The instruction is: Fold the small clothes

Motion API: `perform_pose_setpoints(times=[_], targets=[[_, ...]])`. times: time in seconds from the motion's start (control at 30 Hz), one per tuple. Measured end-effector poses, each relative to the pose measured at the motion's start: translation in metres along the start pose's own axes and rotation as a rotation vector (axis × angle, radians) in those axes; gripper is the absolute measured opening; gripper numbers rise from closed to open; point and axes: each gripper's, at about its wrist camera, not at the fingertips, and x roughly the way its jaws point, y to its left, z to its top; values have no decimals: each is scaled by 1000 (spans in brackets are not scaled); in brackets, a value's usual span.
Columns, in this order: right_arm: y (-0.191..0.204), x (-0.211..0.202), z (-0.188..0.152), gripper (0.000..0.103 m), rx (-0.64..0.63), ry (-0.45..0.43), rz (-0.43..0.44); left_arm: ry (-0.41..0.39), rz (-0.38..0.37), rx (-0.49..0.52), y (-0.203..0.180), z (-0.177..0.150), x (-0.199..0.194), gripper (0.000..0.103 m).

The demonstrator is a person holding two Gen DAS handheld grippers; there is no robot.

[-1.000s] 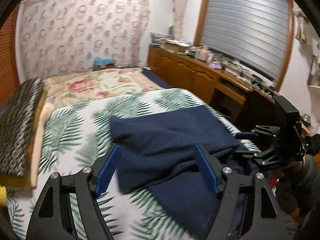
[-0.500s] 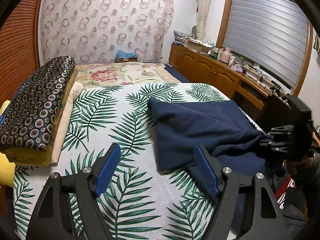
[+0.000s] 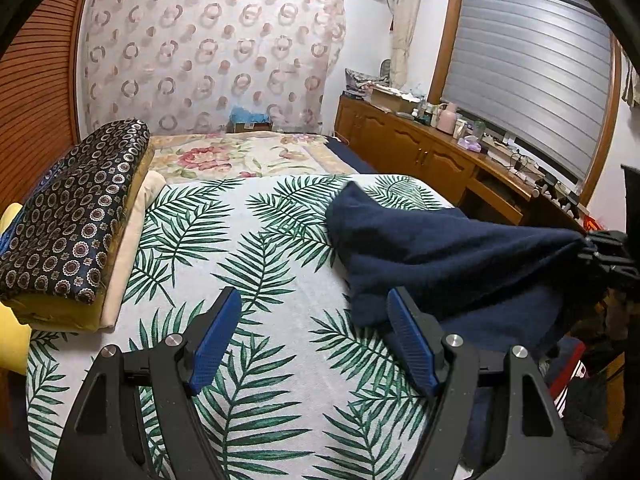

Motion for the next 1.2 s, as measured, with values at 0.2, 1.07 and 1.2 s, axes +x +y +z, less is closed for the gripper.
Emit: perform_pose_setpoints(times=[0.2,1.07,1.2], targets=[[-25,9,-42,8,53,126,-73,-7,-1,22,-10,2,-1,76],[19,75,21,53,-46,99,79,-42,16,43,-18,2,-13,76],[29,114,28,53,-71,158,116,-42,23,27,-10,-1,-15,76]])
